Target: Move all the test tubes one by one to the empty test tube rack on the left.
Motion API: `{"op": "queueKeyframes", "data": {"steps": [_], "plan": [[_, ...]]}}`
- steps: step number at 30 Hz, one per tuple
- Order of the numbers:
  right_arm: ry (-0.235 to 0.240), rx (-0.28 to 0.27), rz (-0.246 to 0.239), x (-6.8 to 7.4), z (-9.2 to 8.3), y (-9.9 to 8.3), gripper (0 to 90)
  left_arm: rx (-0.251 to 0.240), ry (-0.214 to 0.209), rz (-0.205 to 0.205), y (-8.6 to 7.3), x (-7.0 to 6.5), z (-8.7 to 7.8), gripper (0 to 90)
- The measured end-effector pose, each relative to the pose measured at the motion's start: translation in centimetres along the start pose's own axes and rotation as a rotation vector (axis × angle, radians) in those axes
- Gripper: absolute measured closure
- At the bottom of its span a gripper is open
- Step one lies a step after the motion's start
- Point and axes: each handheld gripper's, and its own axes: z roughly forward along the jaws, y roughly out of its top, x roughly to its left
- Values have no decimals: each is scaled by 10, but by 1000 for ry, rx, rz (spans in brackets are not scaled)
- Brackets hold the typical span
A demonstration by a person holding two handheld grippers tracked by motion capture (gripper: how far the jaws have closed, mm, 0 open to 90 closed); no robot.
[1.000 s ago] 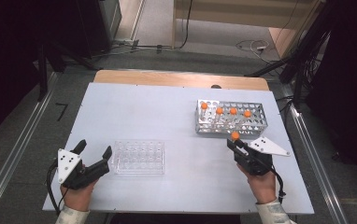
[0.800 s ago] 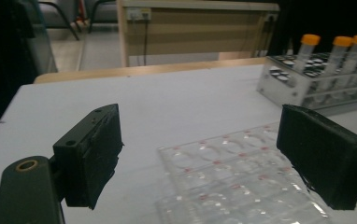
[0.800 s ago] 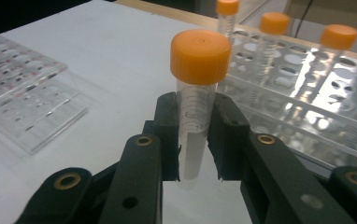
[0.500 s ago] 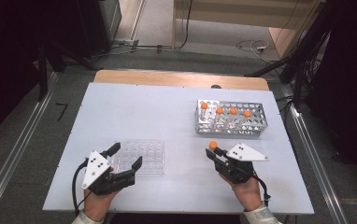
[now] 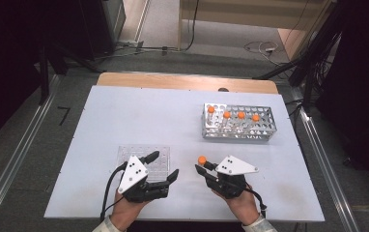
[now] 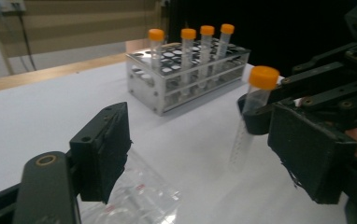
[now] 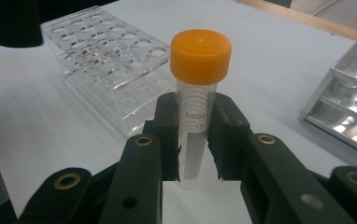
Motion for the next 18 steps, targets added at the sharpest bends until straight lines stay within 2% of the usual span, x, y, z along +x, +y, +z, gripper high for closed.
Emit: {"op": "queueKeyframes", "data": {"steps": [3,4,9,11,14,18], "plan": [[10,5,-4,3,2,0,720,4,-27,1,1,-3,4,259],[16,7,-12,5,4,-1,720,2,-57,-2,2,-6,8,292],[34,13,-23,11,7,0,721,-3,-119,12,7,-12,17,422],[42,12,-29,14,8,0,720,-1,-135,17,8,-14,21,479],[48,12,-39,17,9,0,720,10,-154,26,8,-18,26,513],[54,9,-40,18,9,1,721,21,-153,29,6,-20,30,559]]}}
